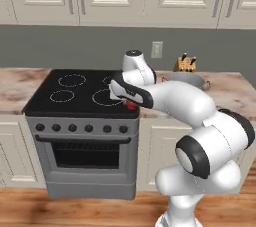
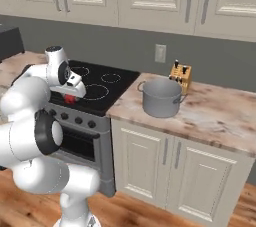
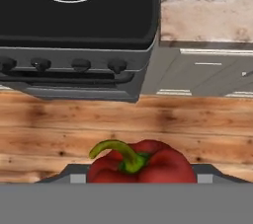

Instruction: Turn on the sink faucet. Then move the bell pepper from the counter to the sink. Turn off the sink. Move the vegetable from the sink to the pot next to the stove. Finally move the pot to the front left burner.

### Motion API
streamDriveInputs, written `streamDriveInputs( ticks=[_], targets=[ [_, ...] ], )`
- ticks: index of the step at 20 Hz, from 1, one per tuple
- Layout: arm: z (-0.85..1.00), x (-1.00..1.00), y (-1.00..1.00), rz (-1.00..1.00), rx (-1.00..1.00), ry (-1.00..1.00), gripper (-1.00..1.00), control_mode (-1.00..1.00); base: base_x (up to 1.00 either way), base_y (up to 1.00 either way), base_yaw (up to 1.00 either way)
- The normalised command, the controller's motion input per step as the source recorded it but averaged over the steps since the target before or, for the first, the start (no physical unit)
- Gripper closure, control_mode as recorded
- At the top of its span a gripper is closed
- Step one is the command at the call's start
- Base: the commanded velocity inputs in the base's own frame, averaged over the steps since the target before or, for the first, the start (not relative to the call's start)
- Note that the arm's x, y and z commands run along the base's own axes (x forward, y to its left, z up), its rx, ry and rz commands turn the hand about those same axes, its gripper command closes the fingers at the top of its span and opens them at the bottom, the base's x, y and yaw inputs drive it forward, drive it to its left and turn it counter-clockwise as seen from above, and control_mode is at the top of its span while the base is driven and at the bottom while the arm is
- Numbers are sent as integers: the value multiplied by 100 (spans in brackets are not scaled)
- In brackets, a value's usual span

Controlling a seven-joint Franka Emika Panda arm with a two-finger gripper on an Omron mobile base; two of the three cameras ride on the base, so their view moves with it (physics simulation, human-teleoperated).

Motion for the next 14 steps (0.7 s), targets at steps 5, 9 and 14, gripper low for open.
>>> streamDriveInputs(
  ticks=[5,9,14],
  targets=[
    [0,0,0,0,0,0,100,100,64,37,-24],
    [0,0,0,0,0,0,100,100,63,25,-24],
    [0,0,0,0,0,0,100,100,57,17,-25]
  ],
)
